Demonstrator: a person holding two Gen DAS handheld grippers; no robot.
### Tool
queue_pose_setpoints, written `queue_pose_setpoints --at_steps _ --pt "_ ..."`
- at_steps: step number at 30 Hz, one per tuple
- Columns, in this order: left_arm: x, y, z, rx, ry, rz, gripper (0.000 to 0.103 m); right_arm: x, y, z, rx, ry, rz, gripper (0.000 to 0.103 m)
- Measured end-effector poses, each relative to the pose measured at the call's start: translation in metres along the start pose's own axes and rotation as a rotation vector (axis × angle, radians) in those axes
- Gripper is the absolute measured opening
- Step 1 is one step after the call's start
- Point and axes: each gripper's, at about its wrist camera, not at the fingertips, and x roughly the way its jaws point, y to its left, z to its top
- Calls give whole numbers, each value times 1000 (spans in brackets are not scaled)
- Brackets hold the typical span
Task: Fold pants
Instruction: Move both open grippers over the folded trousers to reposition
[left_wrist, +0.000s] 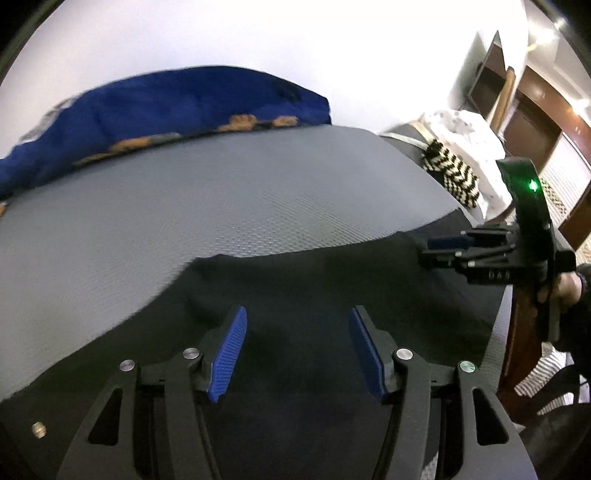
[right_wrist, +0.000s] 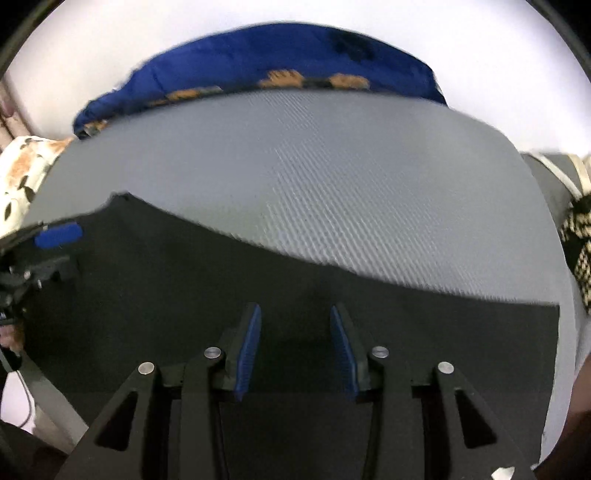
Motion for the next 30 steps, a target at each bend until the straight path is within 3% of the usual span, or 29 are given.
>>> queue_pose_setpoints --at_steps 5,8,17,24,27,30 --pt "29 6 8 41 39 63 58 22 -13 1 60 -10 -49 37" --pt "41 23 7 -1 62 37 58 27 -22 9 75 -47 -54 39" --pt "24 21 1 -4 78 49 57 23 -35 23 159 -67 -47 47" --pt "-8 27 -48 3 84 90 57 -6 -2 -8 78 -77 14 48" --pt "-24 36 -65 9 75 98 57 -4 -4 -28 57 -33 -28 48" --pt "-40 47 -74 -12 64 75 57 -3 -31 -49 91 -7 -92 48"
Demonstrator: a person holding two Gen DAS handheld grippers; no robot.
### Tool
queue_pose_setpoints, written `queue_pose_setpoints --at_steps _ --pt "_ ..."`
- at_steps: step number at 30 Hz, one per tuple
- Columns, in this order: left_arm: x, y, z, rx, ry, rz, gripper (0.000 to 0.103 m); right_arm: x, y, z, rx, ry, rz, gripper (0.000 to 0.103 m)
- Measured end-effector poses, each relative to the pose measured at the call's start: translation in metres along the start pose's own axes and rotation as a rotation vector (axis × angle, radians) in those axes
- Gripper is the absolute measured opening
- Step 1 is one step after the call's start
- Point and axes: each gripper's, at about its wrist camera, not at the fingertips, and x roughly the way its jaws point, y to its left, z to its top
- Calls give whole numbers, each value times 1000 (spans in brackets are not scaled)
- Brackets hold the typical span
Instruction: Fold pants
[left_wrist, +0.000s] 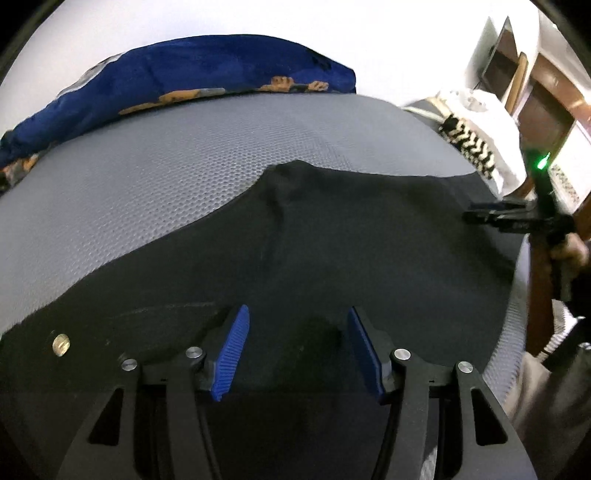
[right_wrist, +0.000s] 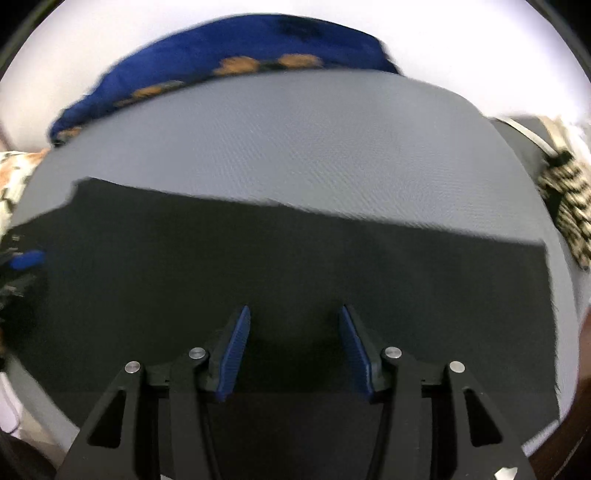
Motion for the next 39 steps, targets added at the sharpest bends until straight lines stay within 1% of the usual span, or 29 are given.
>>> queue_pose_setpoints --at_steps 1,2,3,4,6,8,9,11,12,13,14,16,19,20,22,25,28,31,33,35,37,38,39 --pt "-3 3 -2 -1 3 11 57 -4 -13 -6 20 -16 9 49" --pt "-6 9 -5 -10 6 20 57 -7 -25 -9 57 -11 7 50" --pt "-7 13 -6 -17 4 17 57 -9 -35 -11 87 -4 -13 51" --pt "-10 16 -8 -28 0 12 57 -10 -46 -14 108 8 -52 51" --pt "-13 19 -8 -71 -1 9 57 -18 -64 -20 143 16 -51 51" --pt "-16 16 -6 -103 -1 40 57 -29 -79 -23 198 8 -40 51" --pt "-19 13 -5 -119 -5 54 57 -42 -91 -28 244 -5 -4 51" --pt "-29 3 -5 -134 -40 41 57 -58 -106 -36 301 -12 37 53" --pt "-33 -3 -5 -136 -56 37 57 -69 -120 -46 362 -13 67 53" --pt "-35 -10 -4 -136 -67 36 58 -72 -128 -48 399 -12 94 53" --pt "-36 -16 -3 -135 -74 32 58 -78 -142 -59 459 -6 138 53" --pt "-36 -30 -1 -131 -80 16 58 -82 -160 -72 546 -3 177 53" --pt "-29 -51 2 -140 -74 -52 59 -84 -190 -102 688 -6 231 54" --pt "-26 -57 4 -139 -69 -65 59 -84 -196 -111 729 -14 248 54" --pt "-20 -70 6 -125 -58 -86 59 -79 -206 -123 778 -25 278 52" --pt "-8 -84 9 -131 -32 -97 59 -67 -219 -137 853 -27 316 46" --pt "3 -93 10 -139 -9 -102 59 -54 -226 -141 892 -45 355 38" --pt "11 -102 11 -139 11 -98 59 -46 -237 -139 913 -98 385 32" --pt "16 -105 10 -142 20 -90 59 -40 -247 -136 931 -129 399 23" --pt "23 -106 8 -155 36 -78 59 -35 -256 -134 933 -145 406 17" --pt "30 -104 5 -171 51 -66 59 -30 -262 -131 954 -159 429 15" --pt "33 -102 4 -175 56 -63 59 -29 -264 -130 958 -160 434 12" --pt "32 -102 2 -173 40 -63 59 -29 -265 -129 953 -156 435 11"
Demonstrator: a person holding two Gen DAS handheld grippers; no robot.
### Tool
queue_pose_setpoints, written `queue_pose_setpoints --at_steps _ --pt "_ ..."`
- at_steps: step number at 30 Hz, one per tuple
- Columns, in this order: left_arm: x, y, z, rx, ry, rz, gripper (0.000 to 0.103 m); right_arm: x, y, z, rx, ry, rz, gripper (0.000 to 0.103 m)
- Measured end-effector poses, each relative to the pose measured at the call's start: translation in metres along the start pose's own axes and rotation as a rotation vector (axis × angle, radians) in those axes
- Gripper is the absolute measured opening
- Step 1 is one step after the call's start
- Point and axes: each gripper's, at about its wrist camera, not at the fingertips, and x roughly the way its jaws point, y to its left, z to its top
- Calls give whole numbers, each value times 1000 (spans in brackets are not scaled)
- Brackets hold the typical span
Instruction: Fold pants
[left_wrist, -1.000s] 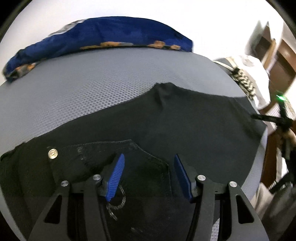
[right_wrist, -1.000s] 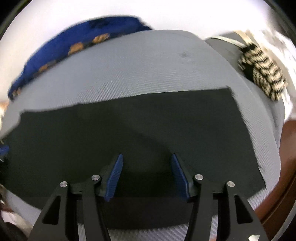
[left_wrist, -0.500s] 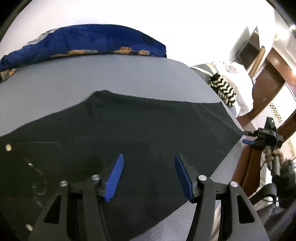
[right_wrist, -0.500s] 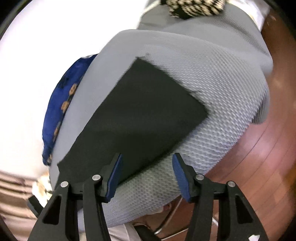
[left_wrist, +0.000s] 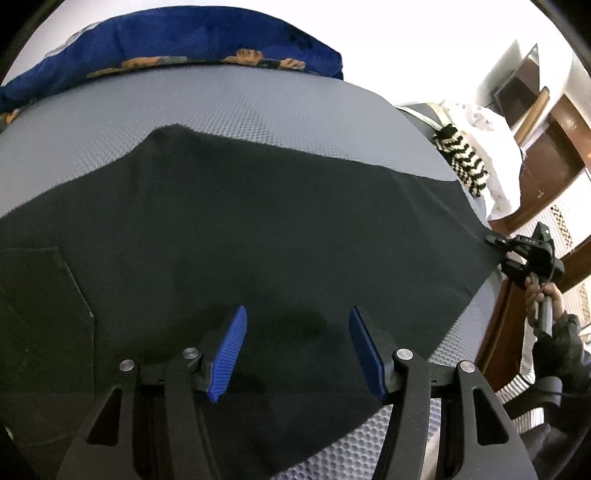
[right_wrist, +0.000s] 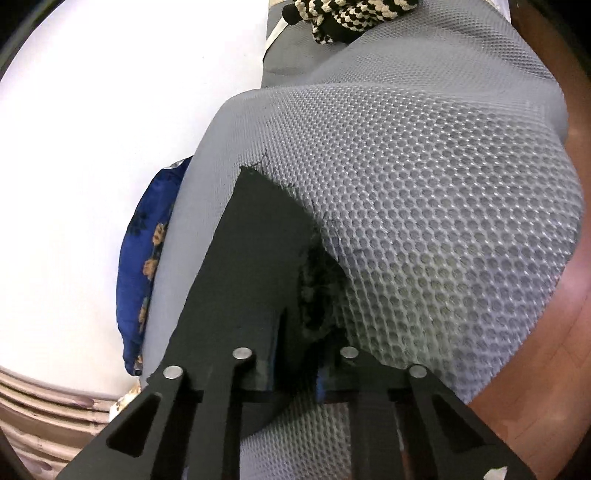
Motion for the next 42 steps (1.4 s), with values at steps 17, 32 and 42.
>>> queue_pose_setpoints --at_steps 17,32,42 --pt "-60 27 6 -90 -123 -15 59 51 212 -34 -349 138 174 9" --pt "-113 72 -6 -211 -163 -69 59 180 320 -195 -755 551 179 9" --pt "-102 79 -14 -256 -126 -117 59 193 311 -273 -1039 655 68 22"
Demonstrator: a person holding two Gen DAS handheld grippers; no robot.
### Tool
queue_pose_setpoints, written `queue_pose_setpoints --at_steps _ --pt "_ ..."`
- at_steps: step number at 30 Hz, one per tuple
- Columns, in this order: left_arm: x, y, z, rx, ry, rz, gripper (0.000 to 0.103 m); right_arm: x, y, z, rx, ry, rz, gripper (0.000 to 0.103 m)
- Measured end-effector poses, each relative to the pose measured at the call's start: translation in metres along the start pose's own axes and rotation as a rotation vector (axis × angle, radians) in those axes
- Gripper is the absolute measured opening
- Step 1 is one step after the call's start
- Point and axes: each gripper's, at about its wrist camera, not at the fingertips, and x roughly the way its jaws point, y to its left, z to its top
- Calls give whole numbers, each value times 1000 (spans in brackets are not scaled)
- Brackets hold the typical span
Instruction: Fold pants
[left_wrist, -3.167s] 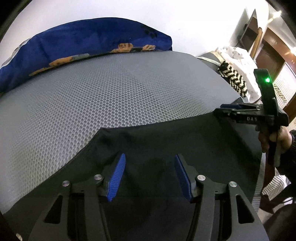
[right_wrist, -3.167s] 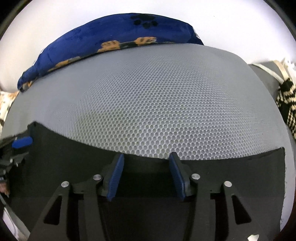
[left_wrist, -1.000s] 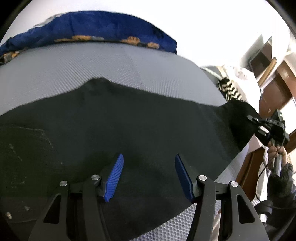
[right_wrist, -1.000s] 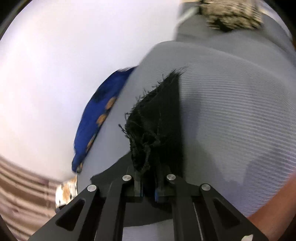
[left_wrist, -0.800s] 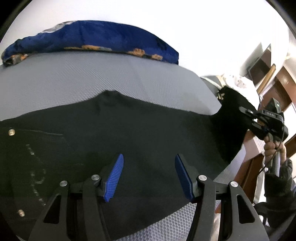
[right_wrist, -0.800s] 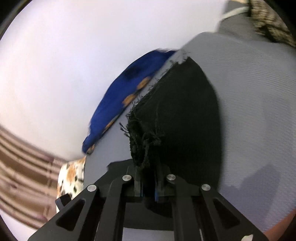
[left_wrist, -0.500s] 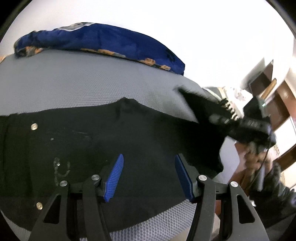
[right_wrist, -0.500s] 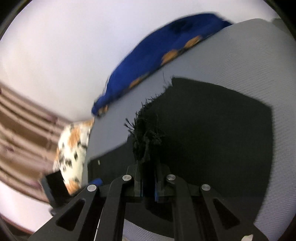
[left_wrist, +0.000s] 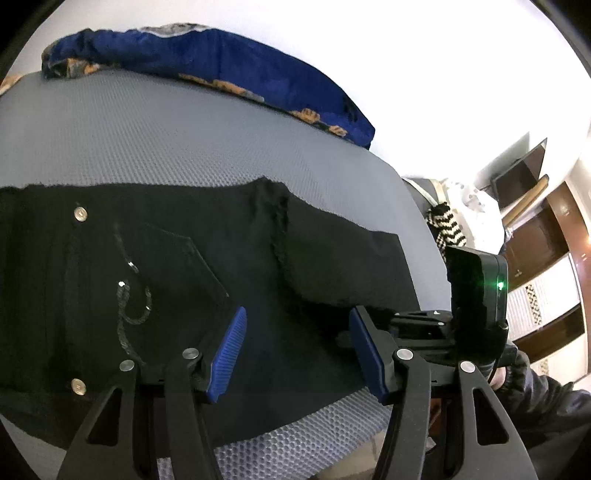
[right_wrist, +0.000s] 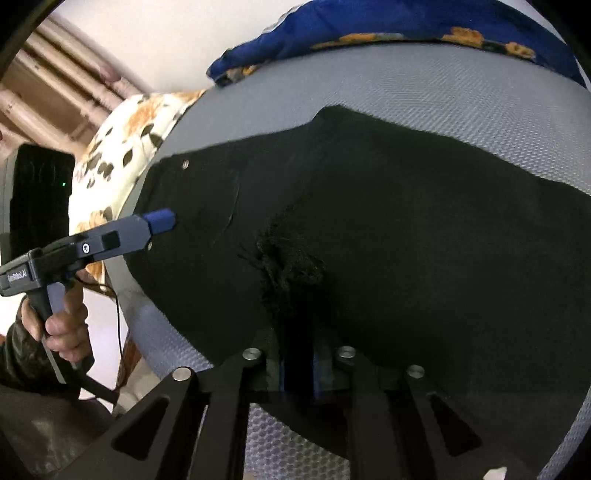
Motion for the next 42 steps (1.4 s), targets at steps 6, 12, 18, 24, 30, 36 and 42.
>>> queue_pose_setpoints --at_steps 6,12,18,24,30,36,42 --pt "11 -6 -6 -40 62 -76 59 -27 11 -15 -26 21 2 43" --pt "37 -8 -14 -147 206 -131 59 -72 -29 -36 146 -99 -10 47" --pt "60 -3 -21 -248 304 -87 59 -87 -51 -49 264 -168 -13 47" --pt "72 -5 -23 -262 327 -58 59 -82 -54 -52 281 -168 3 47" --pt "80 -13 -30 -239 351 -60 8 -81 -60 -56 303 -167 -22 47" --pt "67 -25 -37 -157 312 -38 7 -83 -66 -59 307 -148 -101 47" --pt "80 -12 -41 -171 337 -30 11 -73 -65 -64 262 -124 -162 46"
